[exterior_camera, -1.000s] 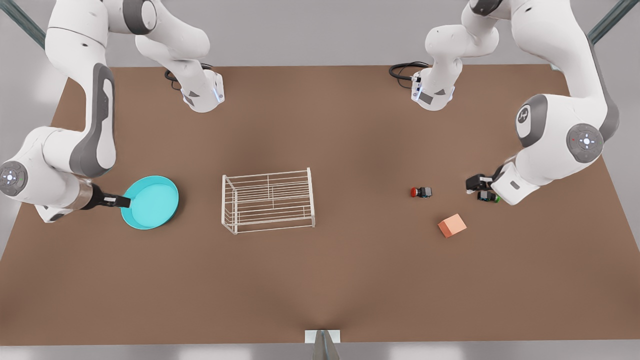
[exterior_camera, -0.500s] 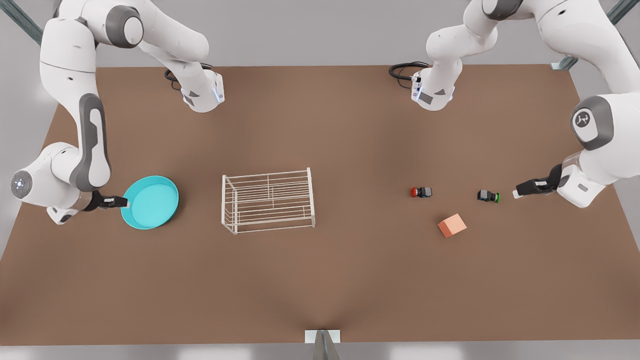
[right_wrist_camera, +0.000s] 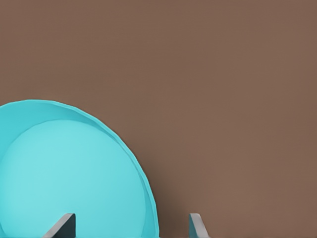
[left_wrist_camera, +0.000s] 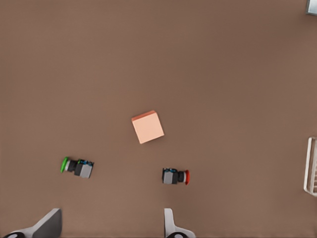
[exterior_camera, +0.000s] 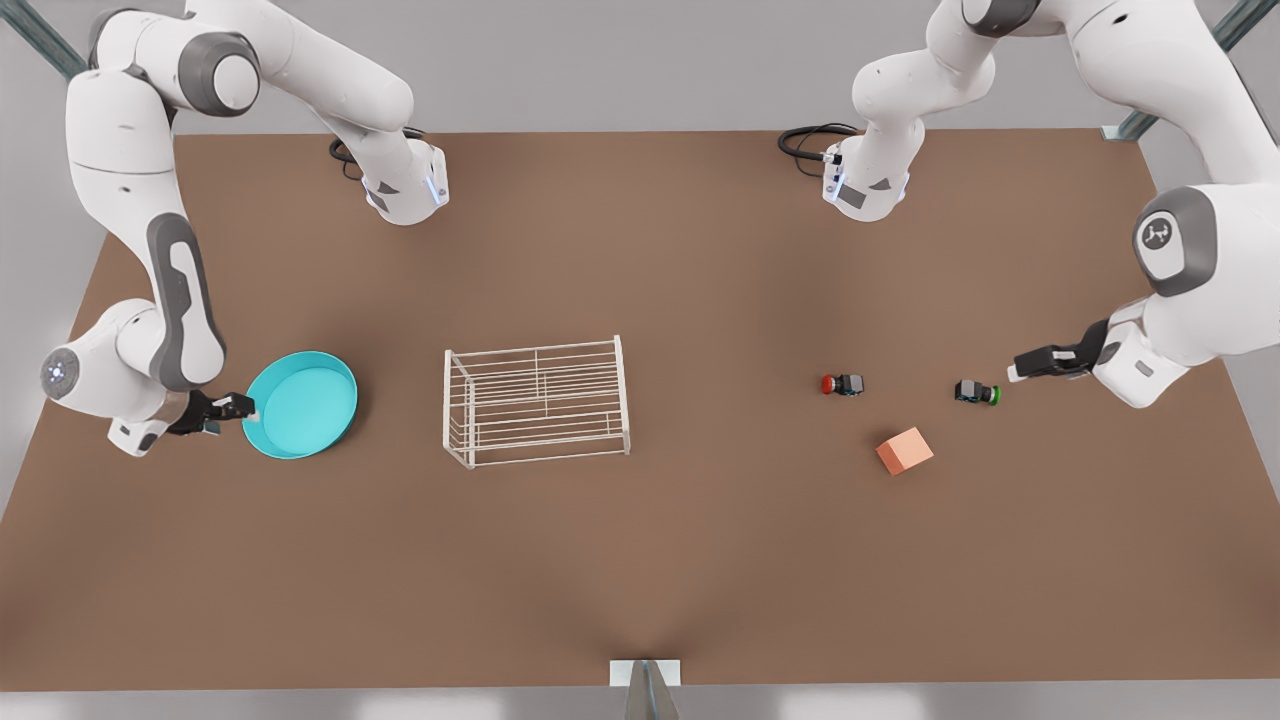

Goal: Place the plate on the shelf with right arm and place the red button switch in the plate with left arm

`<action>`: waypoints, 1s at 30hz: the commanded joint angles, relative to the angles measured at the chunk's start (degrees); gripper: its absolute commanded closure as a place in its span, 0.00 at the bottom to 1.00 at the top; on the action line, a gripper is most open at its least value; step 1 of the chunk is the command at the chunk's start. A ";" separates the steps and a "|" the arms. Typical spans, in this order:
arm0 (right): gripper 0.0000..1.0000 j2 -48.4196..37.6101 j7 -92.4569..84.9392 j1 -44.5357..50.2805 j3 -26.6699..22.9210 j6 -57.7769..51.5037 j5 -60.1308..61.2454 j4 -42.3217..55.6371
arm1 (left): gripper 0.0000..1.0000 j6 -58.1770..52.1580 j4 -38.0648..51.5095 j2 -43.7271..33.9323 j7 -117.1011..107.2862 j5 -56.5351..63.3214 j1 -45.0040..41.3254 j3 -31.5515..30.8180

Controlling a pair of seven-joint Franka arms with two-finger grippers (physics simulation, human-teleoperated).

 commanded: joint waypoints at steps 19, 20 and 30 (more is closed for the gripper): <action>0.33 3.68 -2.36 -2.41 -0.16 0.18 6.72 0.40 | 0.00 0.66 -0.55 0.64 -8.07 3.97 -5.14 -0.55; 0.33 3.68 -2.18 -2.76 -0.25 0.18 6.72 0.49 | 0.00 0.66 -0.55 0.64 -8.07 3.97 -5.14 -0.55; 0.50 4.73 1.77 -2.67 -0.16 0.80 6.81 0.58 | 0.00 0.57 -0.73 0.64 -8.16 4.23 -5.23 -0.55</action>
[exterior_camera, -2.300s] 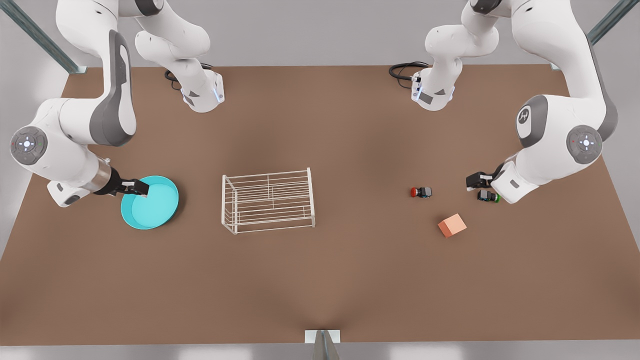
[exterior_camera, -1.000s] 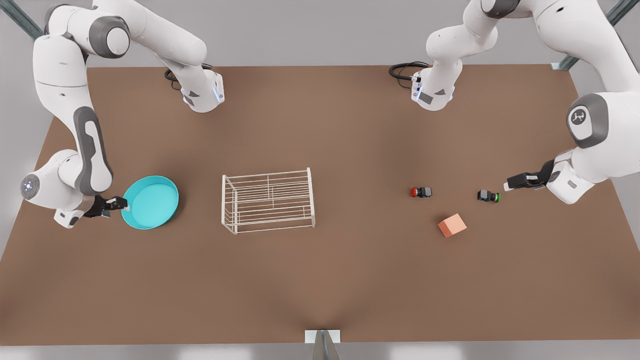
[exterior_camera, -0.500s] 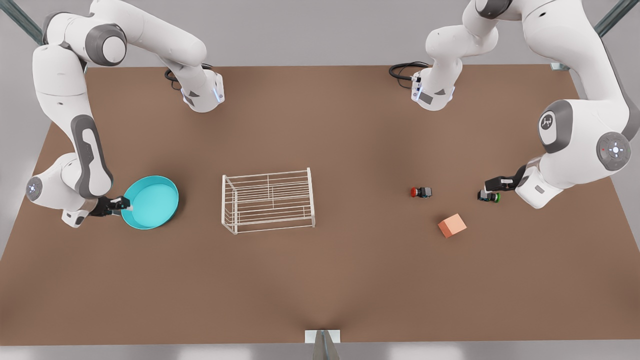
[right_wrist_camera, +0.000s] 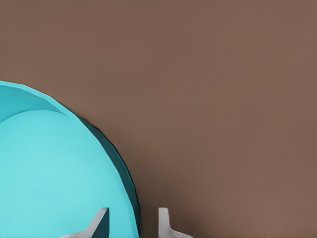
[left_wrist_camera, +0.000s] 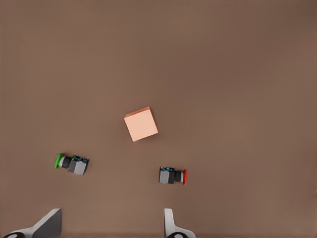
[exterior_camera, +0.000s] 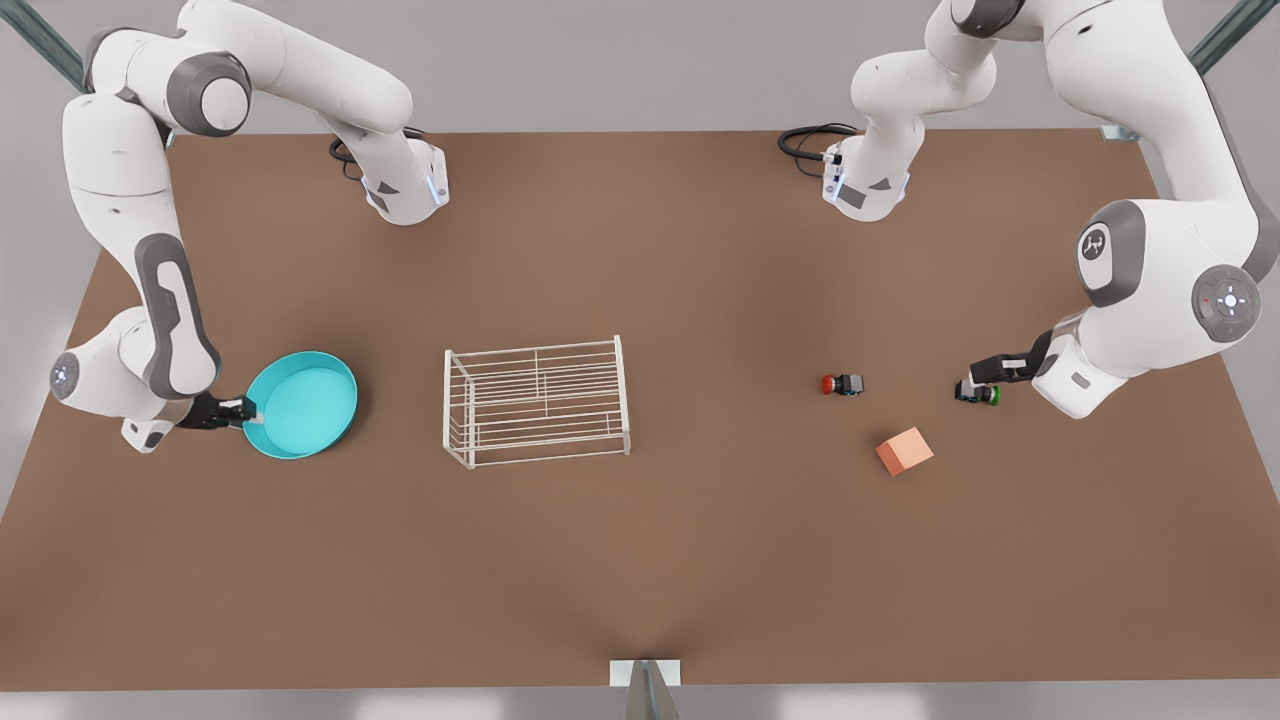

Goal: Place the plate on the shelf with right arm and place the red button switch in the plate with left arm

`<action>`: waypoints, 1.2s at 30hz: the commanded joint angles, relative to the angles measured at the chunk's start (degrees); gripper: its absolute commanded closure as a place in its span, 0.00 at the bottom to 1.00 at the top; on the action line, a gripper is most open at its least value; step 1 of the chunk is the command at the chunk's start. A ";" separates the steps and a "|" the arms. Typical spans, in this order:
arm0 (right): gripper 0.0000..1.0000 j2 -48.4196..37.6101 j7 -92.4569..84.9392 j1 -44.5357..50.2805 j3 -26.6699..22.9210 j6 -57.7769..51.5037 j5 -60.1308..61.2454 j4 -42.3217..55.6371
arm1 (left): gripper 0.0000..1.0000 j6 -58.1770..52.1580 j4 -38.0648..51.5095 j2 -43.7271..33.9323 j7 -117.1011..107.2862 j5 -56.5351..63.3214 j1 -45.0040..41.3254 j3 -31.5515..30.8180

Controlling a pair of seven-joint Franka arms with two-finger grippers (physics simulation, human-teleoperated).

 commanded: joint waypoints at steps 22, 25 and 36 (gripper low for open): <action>0.83 -1.58 3.08 -0.44 -0.14 -6.04 0.02 0.49 | 0.00 1.49 0.02 -0.06 -1.44 0.47 0.18 0.33; 0.83 -2.38 2.99 -0.53 -0.14 -8.50 1.16 0.75 | 0.00 1.58 0.02 -0.06 -1.44 0.47 0.27 0.33; 0.83 -11.60 3.69 0.09 1.79 -28.90 7.84 4.53 | 0.00 -0.17 0.10 -0.06 -1.26 1.26 0.18 0.24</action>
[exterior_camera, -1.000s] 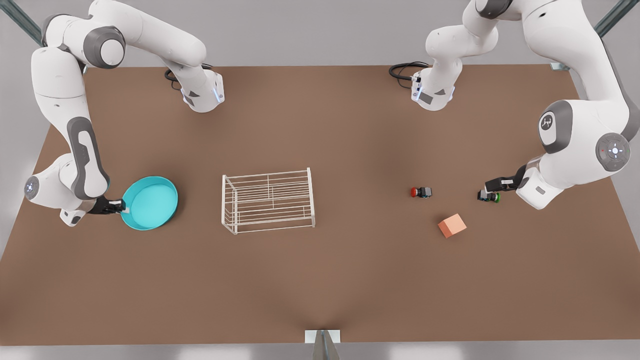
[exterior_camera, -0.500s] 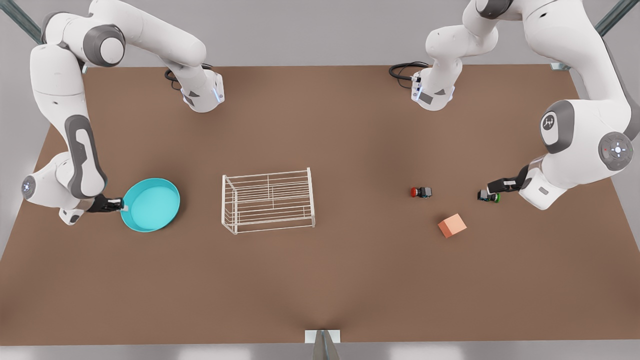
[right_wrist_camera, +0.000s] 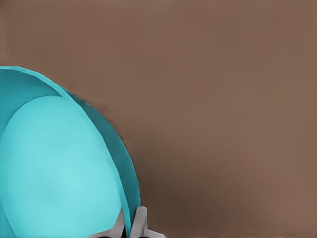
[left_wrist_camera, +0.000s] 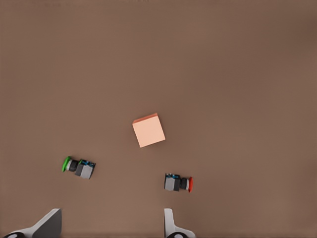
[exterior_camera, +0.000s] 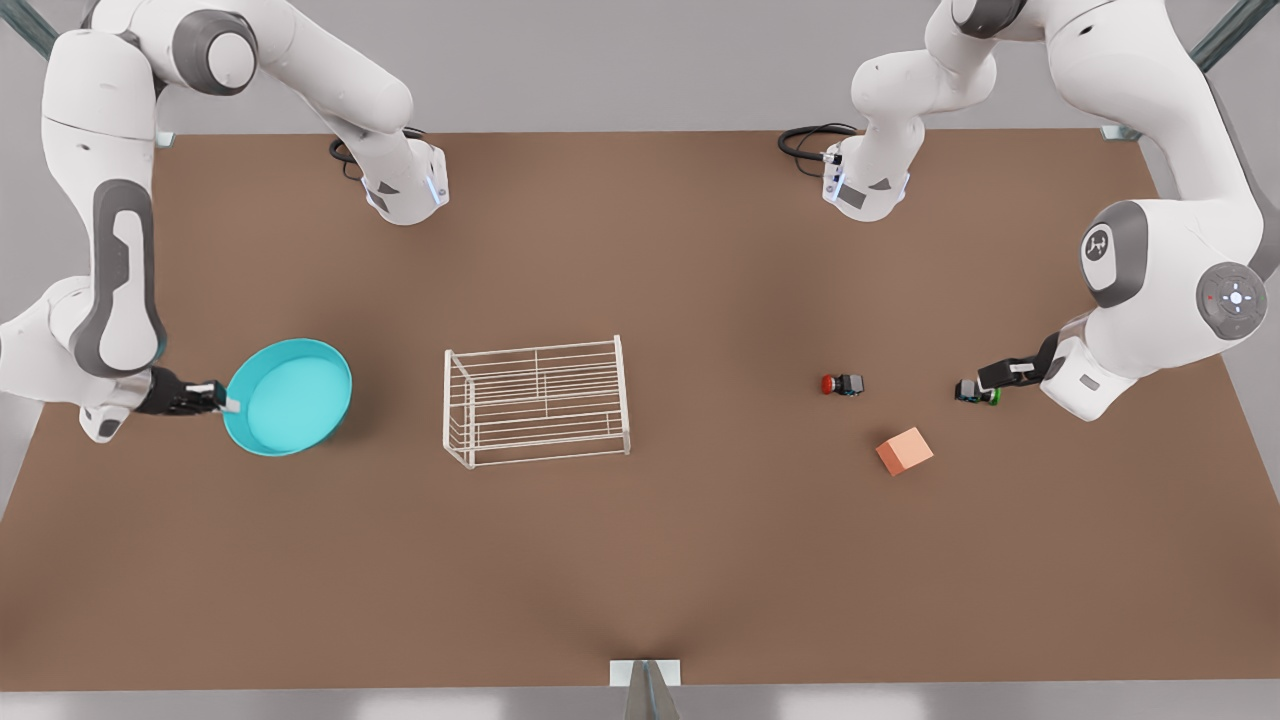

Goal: Place the plate on the shelf with right arm and place the red button switch in the plate with left arm

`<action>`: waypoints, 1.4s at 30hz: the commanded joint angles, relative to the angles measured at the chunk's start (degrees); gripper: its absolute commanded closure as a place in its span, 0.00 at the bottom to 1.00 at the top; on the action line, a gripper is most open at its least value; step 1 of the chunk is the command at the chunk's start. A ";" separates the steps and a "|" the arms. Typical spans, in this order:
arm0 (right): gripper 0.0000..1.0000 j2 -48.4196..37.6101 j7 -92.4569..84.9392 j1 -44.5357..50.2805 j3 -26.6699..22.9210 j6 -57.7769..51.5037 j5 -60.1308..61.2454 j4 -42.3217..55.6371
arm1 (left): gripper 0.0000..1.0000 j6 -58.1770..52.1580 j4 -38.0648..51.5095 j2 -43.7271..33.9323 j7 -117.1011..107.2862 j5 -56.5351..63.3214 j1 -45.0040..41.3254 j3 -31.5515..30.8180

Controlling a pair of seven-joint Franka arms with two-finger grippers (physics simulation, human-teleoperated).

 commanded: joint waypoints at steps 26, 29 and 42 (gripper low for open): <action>0.82 -4.03 41.49 16.76 18.40 -5.21 2.02 1.35 | 0.00 -2.31 -1.11 -0.14 -13.13 4.51 -1.71 -0.30; 0.82 -3.06 44.04 18.77 18.40 -3.62 2.10 1.26 | 0.00 -2.58 -8.22 -1.99 -62.63 4.16 -3.73 -1.09; 0.00 -4.46 46.15 20.89 18.14 -0.72 2.54 1.44 | 0.00 41.37 -41.63 -9.02 -100.85 -4.19 -0.13 0.49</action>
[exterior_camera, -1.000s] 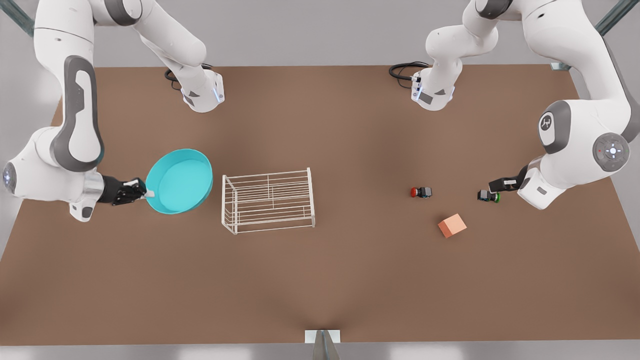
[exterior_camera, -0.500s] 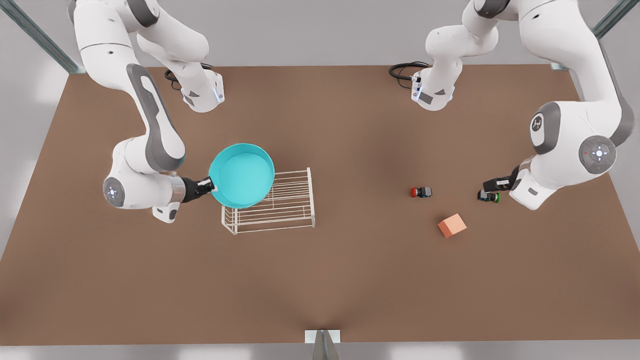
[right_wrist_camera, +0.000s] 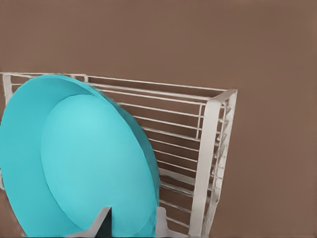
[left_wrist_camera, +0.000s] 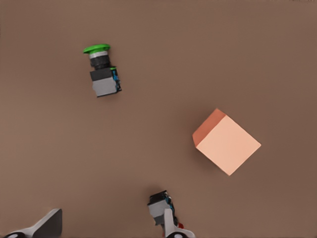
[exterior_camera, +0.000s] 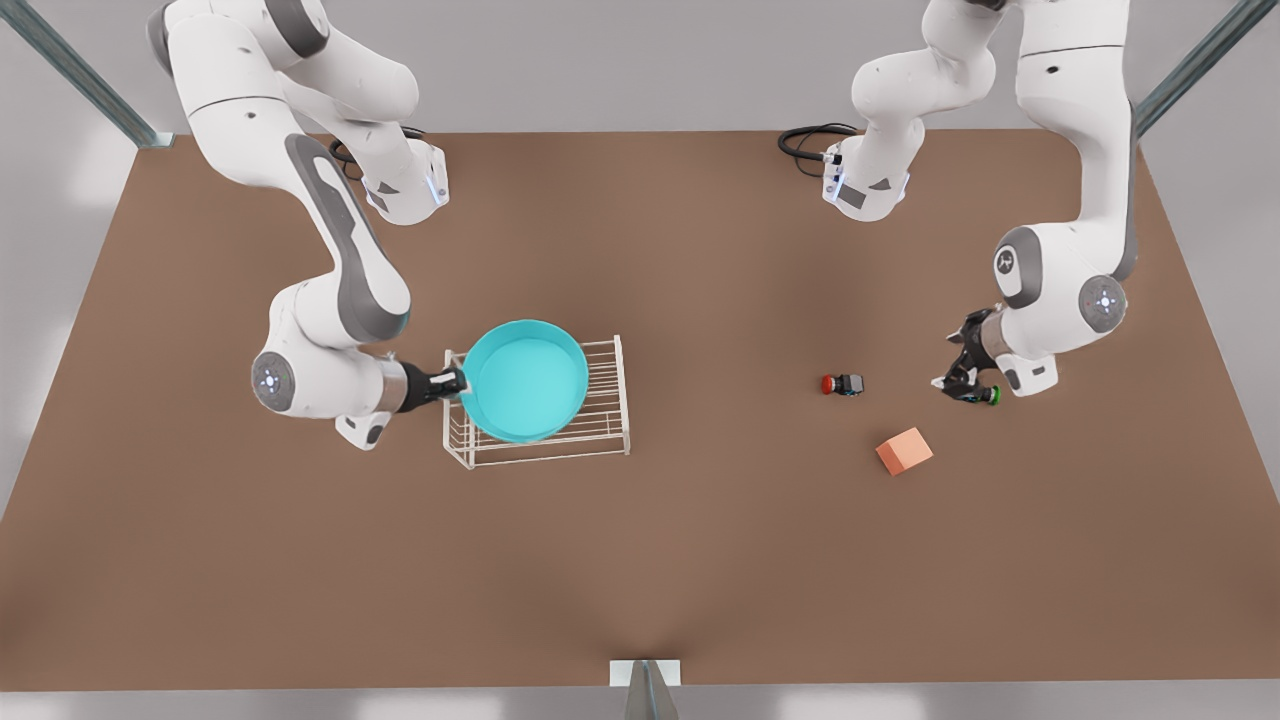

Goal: Place the plate on the shelf with right arm and place the red button switch in the plate with left arm

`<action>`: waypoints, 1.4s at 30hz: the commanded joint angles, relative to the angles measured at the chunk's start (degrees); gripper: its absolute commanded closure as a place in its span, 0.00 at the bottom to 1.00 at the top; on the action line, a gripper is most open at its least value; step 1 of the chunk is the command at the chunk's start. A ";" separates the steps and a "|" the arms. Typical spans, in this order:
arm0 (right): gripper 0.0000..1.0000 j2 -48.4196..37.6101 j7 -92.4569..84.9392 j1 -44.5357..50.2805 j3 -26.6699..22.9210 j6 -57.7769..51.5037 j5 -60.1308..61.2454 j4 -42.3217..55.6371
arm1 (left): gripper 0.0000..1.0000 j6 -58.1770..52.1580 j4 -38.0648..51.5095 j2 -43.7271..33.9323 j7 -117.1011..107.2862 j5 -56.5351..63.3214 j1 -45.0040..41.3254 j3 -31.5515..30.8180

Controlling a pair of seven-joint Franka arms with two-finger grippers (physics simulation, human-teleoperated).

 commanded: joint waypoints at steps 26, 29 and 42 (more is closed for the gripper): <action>0.00 -4.30 -6.17 -3.76 -12.49 -11.15 -28.54 10.49 | 0.00 36.47 -12.96 10.52 -42.59 8.45 -13.81 -0.59; 0.00 -3.60 -6.17 -3.50 -12.14 -11.15 -28.54 10.49 | 0.00 36.39 -12.96 12.45 -42.67 8.71 -14.77 -0.59; 0.00 -3.25 -6.17 -3.06 -12.14 -11.15 -28.54 10.75 | 0.00 36.30 -11.47 15.26 -42.59 9.07 -14.86 -0.50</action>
